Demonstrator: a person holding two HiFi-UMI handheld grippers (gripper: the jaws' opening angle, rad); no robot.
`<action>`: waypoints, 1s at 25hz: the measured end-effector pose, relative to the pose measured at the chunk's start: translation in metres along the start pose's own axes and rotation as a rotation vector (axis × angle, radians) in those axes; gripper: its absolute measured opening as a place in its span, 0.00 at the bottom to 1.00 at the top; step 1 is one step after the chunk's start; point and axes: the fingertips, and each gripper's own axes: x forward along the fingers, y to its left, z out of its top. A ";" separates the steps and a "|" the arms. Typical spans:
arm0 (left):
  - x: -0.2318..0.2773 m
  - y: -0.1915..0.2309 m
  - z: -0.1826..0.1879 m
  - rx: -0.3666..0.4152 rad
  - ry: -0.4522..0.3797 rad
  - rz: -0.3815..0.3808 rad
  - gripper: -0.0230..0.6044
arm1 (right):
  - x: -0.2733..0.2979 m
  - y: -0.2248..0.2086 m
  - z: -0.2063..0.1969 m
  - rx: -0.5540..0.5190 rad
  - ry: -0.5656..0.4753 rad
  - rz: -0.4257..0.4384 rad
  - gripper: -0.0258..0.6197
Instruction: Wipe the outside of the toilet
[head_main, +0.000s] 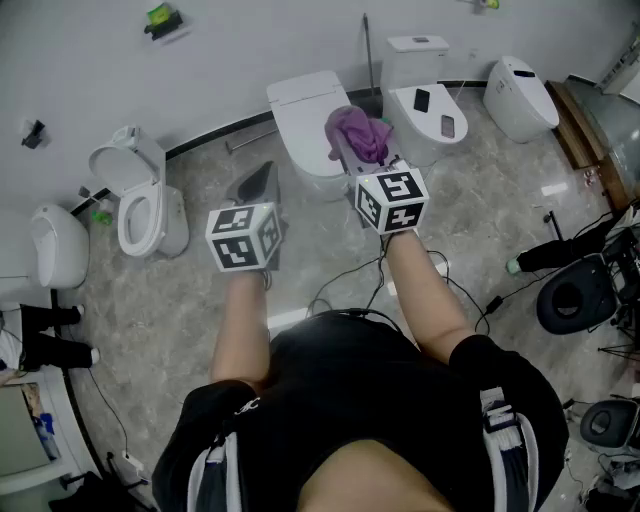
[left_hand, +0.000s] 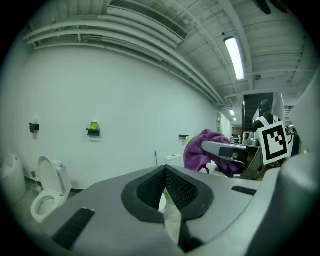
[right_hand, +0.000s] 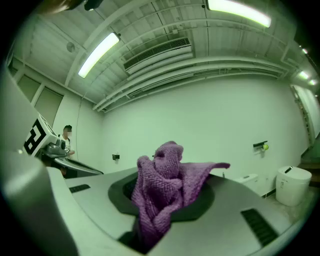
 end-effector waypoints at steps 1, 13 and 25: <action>-0.005 0.007 -0.001 -0.001 -0.004 0.010 0.05 | 0.001 0.006 -0.001 -0.004 -0.002 0.005 0.18; -0.042 0.080 -0.039 -0.033 0.005 -0.009 0.05 | 0.015 0.071 -0.027 0.001 0.000 -0.041 0.18; -0.041 0.145 -0.074 -0.091 0.048 0.027 0.05 | 0.062 0.073 -0.055 0.010 0.041 -0.079 0.18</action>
